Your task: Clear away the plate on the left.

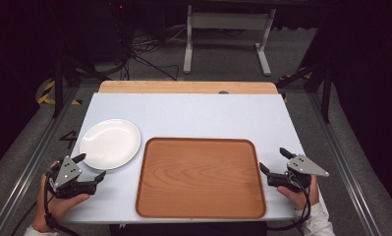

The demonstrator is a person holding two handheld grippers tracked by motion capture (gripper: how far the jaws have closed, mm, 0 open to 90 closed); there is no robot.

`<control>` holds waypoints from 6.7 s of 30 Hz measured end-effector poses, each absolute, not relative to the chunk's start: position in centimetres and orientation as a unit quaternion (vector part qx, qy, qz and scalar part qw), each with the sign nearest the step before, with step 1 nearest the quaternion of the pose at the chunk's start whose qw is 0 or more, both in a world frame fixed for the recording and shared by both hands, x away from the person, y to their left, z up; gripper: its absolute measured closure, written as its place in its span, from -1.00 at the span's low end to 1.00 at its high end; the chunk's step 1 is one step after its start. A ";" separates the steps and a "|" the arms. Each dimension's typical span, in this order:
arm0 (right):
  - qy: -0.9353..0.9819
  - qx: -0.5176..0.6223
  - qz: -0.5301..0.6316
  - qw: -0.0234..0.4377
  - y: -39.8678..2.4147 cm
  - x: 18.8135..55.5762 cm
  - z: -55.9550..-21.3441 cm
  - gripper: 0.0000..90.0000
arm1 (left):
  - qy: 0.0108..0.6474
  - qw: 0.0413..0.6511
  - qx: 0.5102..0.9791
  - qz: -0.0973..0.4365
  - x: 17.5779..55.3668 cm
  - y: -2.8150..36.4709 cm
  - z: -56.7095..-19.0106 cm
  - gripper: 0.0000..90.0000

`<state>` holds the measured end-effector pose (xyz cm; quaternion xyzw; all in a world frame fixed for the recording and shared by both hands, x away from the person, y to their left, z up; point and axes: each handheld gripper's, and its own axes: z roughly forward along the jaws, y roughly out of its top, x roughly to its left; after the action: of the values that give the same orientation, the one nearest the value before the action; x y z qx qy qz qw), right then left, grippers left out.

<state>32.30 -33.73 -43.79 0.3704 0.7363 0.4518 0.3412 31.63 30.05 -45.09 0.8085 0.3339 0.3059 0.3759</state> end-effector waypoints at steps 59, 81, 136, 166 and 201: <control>0.737 0.384 0.450 0.329 -33.9 32.5 -44.0 -0.74 | 0.083 0.011 0.865 0.495 32.8 21.3 -48.2 0.93; 0.731 0.390 0.452 0.332 -34.3 32.5 -43.9 -0.74 | 0.085 0.039 0.851 0.516 31.6 21.2 -46.1 0.94; 0.725 0.395 0.455 0.334 -34.4 32.4 -43.8 -0.74 | -0.064 0.133 0.845 0.514 27.2 12.3 -42.0 0.94; 0.726 0.397 0.453 0.332 -34.5 32.5 -43.9 -0.74 | -0.177 0.159 0.856 0.460 25.2 6.2 -43.8 0.93; 0.729 0.394 0.452 0.331 -34.4 32.5 -43.9 -0.74 | -0.206 0.168 0.860 0.436 25.1 4.6 -45.9 0.94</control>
<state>32.51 -34.44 -43.95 0.3941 0.7289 0.4515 0.3309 25.07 4.58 -45.86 0.8599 -0.2059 0.4359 0.1680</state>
